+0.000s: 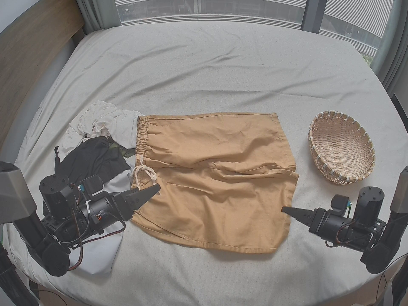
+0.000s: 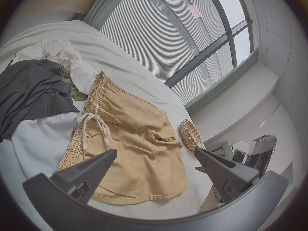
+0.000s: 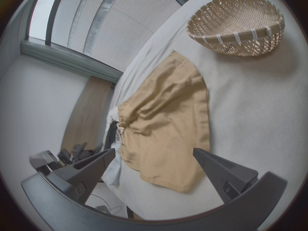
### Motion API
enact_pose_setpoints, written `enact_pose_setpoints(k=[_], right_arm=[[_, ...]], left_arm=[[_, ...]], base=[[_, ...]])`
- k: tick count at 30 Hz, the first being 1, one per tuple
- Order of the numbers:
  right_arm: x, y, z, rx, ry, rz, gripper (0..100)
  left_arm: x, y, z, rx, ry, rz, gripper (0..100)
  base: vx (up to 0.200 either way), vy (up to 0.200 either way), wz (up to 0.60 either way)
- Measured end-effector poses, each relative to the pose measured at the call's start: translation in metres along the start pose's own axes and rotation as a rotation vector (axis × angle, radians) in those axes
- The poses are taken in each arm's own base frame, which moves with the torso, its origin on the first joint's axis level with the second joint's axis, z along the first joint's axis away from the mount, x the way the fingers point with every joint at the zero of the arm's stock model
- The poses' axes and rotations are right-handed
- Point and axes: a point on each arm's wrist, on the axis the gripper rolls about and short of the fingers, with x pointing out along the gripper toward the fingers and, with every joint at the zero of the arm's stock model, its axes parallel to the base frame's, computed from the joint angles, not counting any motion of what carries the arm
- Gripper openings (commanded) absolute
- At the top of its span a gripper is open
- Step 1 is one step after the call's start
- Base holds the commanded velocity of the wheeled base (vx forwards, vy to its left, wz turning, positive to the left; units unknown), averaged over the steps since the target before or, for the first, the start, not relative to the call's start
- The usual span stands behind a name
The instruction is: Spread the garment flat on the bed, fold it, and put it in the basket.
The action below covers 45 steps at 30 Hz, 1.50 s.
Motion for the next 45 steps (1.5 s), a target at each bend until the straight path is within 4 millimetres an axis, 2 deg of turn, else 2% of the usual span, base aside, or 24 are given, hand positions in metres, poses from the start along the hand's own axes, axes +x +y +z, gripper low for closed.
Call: enact_pose_setpoints(k=[6, 11, 17, 23, 31, 41, 45], right_arm=[[0.019, -0.026, -0.015, -0.018, 0.062, -0.113, 100], [0.030, -0.034, -0.017, -0.014, 0.072, -0.131, 100], [0.044, -0.035, -0.020, -0.024, 0.084, -0.112, 100], [0.048, -0.028, -0.026, -0.036, 0.106, -0.087, 100], [0.035, -0.010, -0.025, -0.027, 0.109, -0.031, 100], [0.002, 0.010, -0.021, 0.019, 0.112, 0.042, 100], [-0.013, 0.010, -0.015, 0.041, 0.080, 0.041, 100]], left_arm=[[0.000, 0.000, 0.001, 0.001, -0.006, 0.007, 100], [0.000, 0.000, 0.000, 0.001, -0.006, 0.008, 100], [0.000, 0.000, 0.000, 0.000, -0.006, 0.011, 100], [0.000, 0.000, 0.000, 0.000, -0.007, 0.012, 100], [0.000, 0.000, 0.000, 0.000, -0.006, 0.012, 100], [0.000, 0.001, 0.000, 0.000, -0.006, 0.013, 100], [0.000, 0.002, -0.002, -0.004, -0.002, 0.024, 100]], base=[[0.000, 0.000, 0.00], [0.000, 0.000, 0.00], [0.000, 0.000, 0.00], [0.000, 0.000, 0.00], [0.000, 0.000, 0.00], [0.000, 0.000, 0.00], [0.000, 0.000, 0.00]])
